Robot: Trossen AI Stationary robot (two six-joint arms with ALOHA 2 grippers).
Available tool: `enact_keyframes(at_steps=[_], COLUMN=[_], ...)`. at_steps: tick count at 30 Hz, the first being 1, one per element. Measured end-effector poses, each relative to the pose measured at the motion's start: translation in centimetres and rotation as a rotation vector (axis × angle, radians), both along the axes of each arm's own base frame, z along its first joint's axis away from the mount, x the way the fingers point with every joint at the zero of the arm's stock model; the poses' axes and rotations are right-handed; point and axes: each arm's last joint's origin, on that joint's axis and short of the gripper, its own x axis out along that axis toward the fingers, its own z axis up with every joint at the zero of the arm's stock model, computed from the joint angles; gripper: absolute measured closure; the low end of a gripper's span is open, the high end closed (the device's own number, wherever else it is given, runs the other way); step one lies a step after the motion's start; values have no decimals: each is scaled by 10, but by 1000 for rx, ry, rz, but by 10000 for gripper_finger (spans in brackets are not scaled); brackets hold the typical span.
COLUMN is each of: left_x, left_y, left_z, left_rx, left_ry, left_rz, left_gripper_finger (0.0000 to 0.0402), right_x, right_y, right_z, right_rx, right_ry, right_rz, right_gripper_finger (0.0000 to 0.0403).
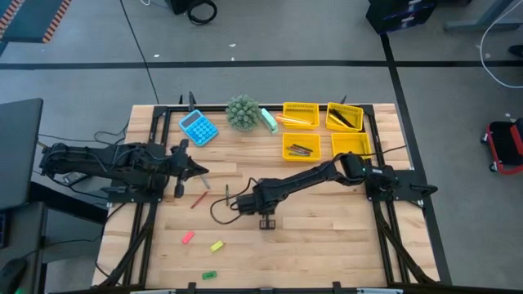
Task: Sort crayons/erasers/pens/pencils in bins
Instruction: Put the right red crayon into the bottom left yellow bin
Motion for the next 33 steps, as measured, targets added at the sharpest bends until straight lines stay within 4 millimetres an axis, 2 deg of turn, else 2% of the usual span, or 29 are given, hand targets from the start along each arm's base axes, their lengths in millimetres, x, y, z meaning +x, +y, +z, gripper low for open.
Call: enact_keyframes(at_steps=[5, 12, 16, 19, 22, 26, 30, 33], left_x=[0, 0, 0, 0, 0, 0, 0, 1], left_y=[0, 0, 0, 0, 1, 1, 2, 2], left_z=[0, -1, -1, -1, -1, 0, 1, 2], left_rx=[1, 2, 2, 2, 4, 16, 25, 38], left_ry=[3, 7, 11, 11, 10, 4, -7, -25], left_rz=[2, 4, 5, 5, 5, 17, 36, 38], left_gripper_finger=[380, 392, 381, 375, 375, 385, 392, 393], right_x=[-16, -30, -56, -84, -113, -144, -165, -173], right_y=[-17, -46, -68, -89, -111, -138, -165, -183], right_z=[14, 56, 87, 99, 99, 89, 76, 68], right_rx=[-96, -97, -121, -138, -139, -150, -163, -161], right_ry=[131, 67, -3, -59, -123, -153, -113, -81], right_rz=[-22, -84, -149, -214, -283, -360, -417, -441], right_gripper_finger=[362, 363, 363, 363, 363, 363, 363, 363])
